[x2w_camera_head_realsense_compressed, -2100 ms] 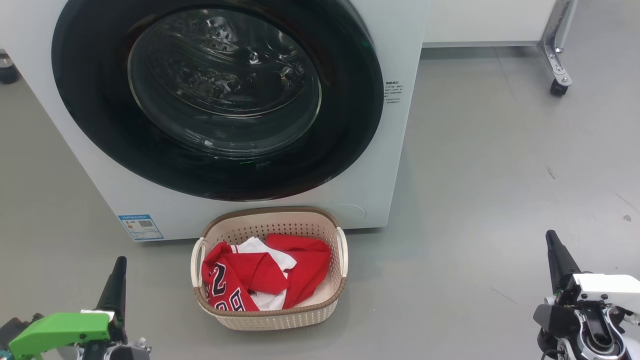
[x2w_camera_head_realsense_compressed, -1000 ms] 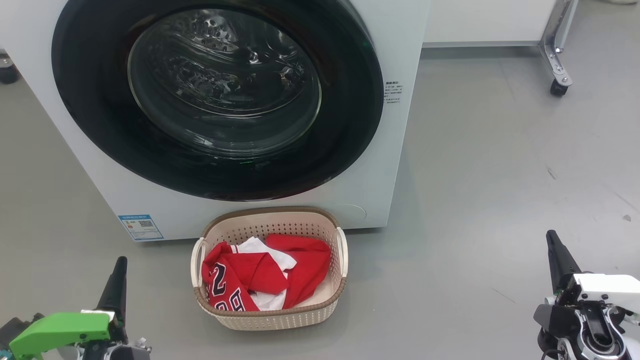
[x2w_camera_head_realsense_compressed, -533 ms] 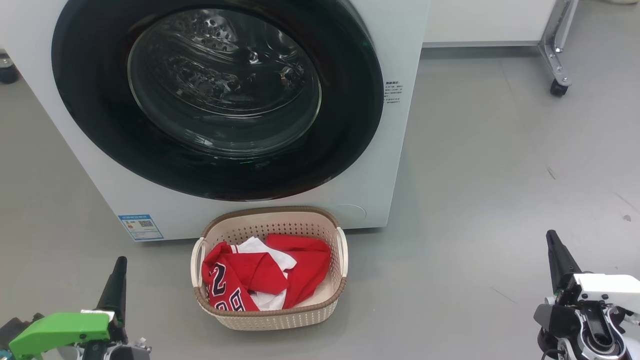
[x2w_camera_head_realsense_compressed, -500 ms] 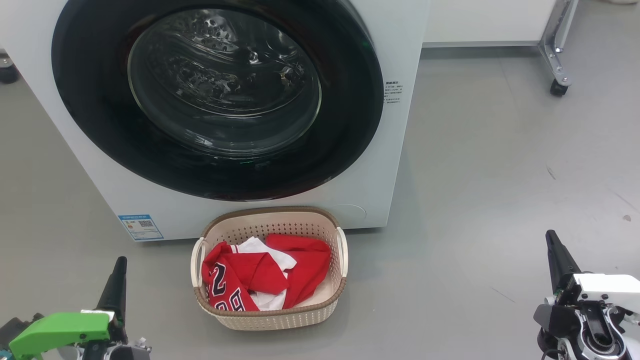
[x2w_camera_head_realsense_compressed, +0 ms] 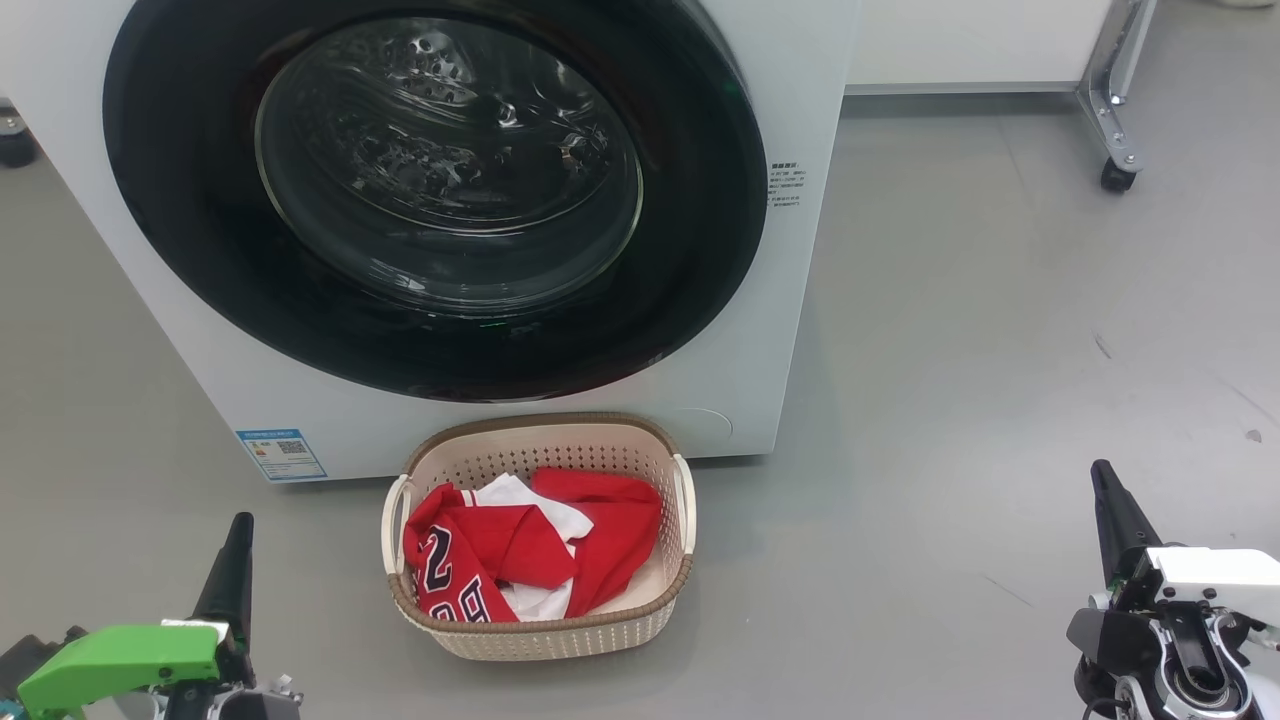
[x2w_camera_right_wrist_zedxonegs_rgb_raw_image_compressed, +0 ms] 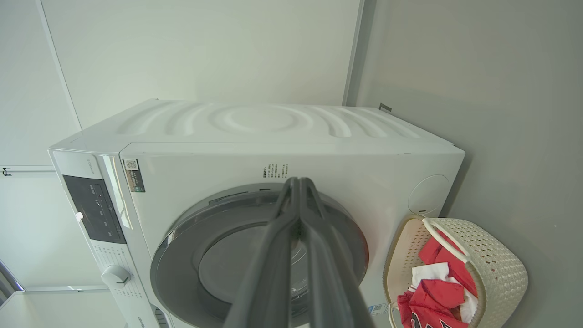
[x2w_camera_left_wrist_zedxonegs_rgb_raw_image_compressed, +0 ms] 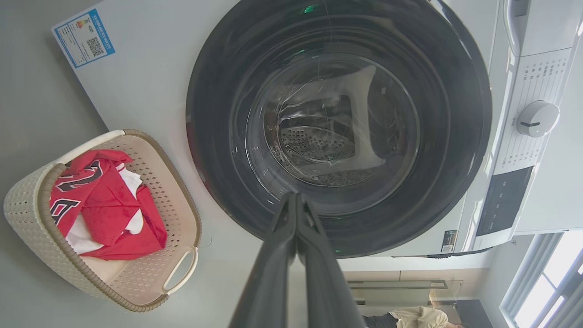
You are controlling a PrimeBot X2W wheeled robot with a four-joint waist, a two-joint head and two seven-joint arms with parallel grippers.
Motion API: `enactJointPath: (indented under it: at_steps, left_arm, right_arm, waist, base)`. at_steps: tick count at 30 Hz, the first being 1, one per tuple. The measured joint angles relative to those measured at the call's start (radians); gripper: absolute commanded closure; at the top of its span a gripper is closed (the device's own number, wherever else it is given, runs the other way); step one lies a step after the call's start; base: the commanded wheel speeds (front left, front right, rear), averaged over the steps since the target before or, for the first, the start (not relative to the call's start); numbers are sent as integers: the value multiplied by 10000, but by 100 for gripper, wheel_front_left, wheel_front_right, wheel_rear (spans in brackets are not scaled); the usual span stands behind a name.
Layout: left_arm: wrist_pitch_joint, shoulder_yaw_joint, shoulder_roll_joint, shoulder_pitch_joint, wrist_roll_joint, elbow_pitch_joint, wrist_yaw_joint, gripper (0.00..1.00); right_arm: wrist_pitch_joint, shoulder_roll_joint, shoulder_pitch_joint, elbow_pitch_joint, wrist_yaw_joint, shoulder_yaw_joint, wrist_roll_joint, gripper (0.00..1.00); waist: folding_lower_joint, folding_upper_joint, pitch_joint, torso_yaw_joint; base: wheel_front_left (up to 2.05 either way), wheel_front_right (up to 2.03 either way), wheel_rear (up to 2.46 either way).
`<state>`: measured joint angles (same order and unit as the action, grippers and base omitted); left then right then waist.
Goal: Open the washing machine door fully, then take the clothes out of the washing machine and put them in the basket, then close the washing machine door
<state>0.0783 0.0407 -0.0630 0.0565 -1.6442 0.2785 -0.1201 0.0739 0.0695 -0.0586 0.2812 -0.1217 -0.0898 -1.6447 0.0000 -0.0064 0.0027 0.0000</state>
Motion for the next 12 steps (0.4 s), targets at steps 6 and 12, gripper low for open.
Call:
enactJointPath:
  at_steps: [6,12]
  left_arm:
    - [0,6,8,0,0,-4,0,100]
    - [2,12,19,0,0,-6,0,100]
  right_arm:
    - [0,-19,0,-2,0,-6,0,100]
    - [0,-27,0,-4,0,-8,0,100]
  waist:
    - [0,0,0,0]
    - [0,0,1,0]
  base:
    - [0,0,0]
    - [0,0,0]
